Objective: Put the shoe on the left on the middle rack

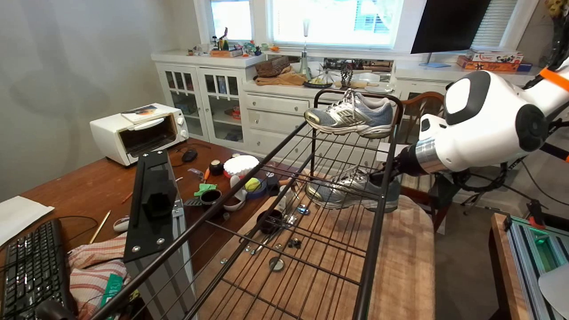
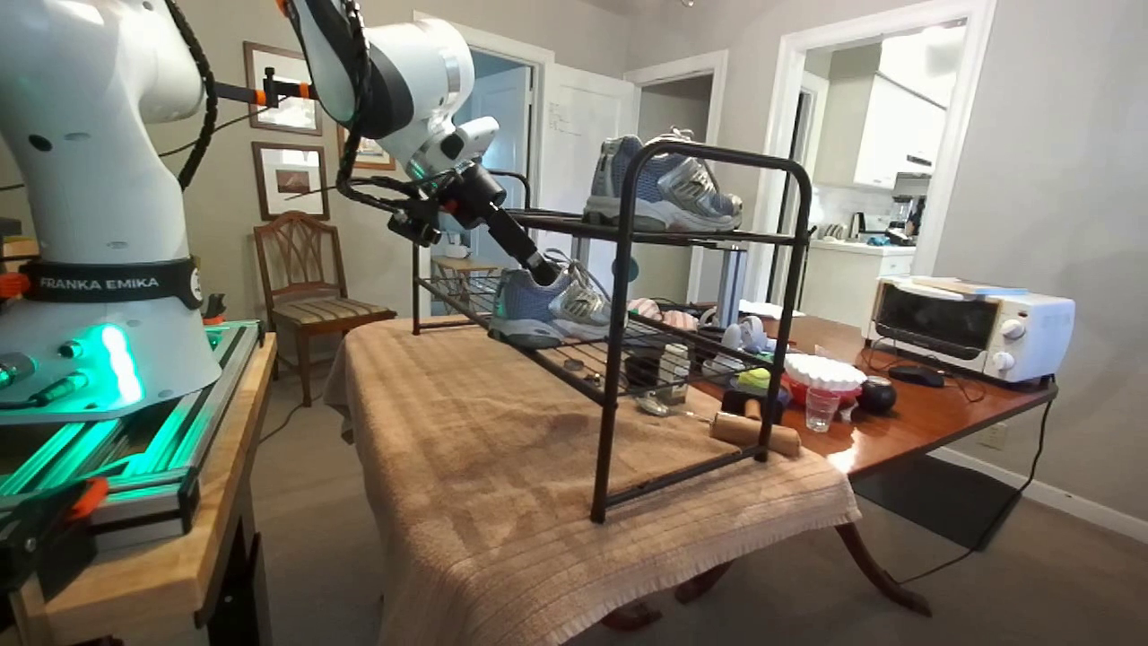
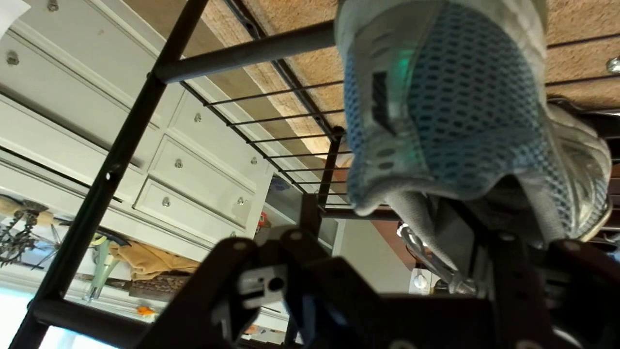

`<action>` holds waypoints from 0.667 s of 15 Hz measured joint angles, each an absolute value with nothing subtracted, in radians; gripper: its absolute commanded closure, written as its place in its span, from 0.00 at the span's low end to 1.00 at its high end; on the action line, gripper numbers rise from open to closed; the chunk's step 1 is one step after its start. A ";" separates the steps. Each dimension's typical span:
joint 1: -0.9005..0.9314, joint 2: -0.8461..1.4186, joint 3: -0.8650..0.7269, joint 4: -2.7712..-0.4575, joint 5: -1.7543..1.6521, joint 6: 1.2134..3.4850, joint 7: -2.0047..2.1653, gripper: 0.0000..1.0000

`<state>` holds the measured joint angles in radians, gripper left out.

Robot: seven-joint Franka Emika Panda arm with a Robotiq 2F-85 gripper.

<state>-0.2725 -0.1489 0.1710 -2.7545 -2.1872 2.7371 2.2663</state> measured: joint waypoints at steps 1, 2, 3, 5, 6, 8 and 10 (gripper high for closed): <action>-0.276 -0.149 0.180 -2.755 -2.178 2.733 2.259 0.33; -0.280 -0.149 0.189 -2.755 -2.168 2.725 2.252 0.33; -0.283 -0.149 0.197 -2.757 -2.157 2.717 2.246 0.33; -0.288 -0.149 0.215 -2.759 -2.134 2.701 2.231 0.34; -0.289 -0.149 0.223 -2.759 -2.123 2.696 2.224 0.35; -0.292 -0.149 0.241 -2.761 -2.099 2.686 2.209 0.39; -0.293 -0.149 0.258 -2.763 -2.076 2.676 2.197 0.40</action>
<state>-0.2930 -0.1492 0.2583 -2.7627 -2.0759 2.6756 2.1967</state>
